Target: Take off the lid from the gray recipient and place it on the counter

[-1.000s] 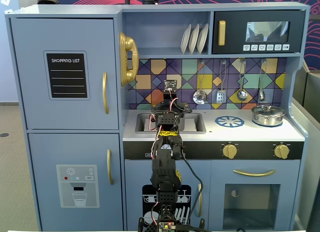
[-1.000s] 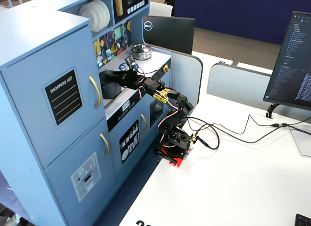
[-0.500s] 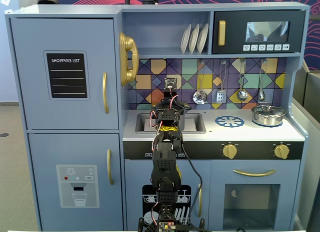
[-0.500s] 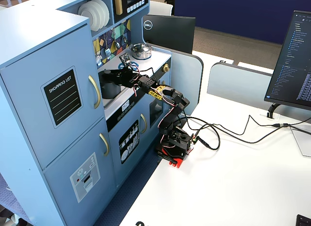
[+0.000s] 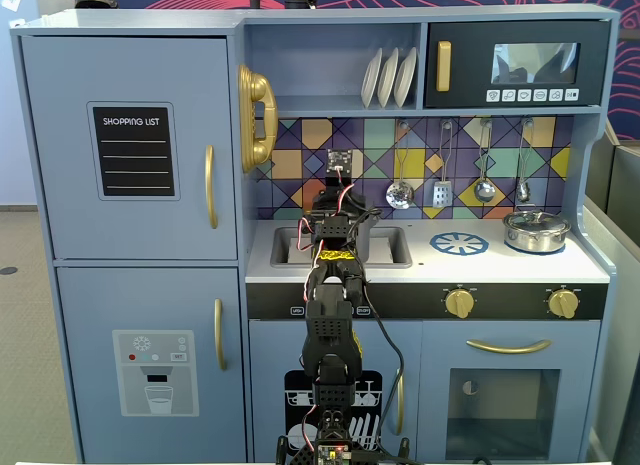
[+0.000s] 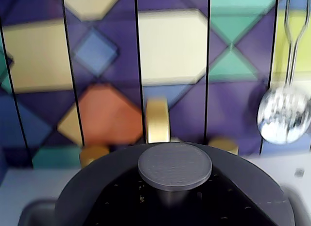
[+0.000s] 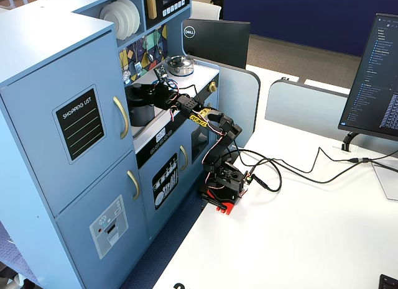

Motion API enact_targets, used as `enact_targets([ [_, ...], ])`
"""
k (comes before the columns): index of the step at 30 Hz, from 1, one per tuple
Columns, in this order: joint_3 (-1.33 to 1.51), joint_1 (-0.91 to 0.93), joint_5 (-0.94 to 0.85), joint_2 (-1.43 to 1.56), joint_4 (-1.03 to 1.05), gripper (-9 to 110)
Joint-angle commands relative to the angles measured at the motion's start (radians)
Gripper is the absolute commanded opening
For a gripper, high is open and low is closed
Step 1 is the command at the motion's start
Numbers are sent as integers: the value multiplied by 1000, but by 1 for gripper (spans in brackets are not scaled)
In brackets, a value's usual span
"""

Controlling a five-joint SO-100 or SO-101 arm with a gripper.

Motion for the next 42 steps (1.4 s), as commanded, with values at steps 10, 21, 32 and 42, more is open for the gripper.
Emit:
enact_targets([
  [10,-46,334,-35,110,-61,0],
  [21,268,526,0,144,-247,0],
  [32,344,554,-5,-43,-454,0],
  [42,337,541,-15,-153,-514,0],
])
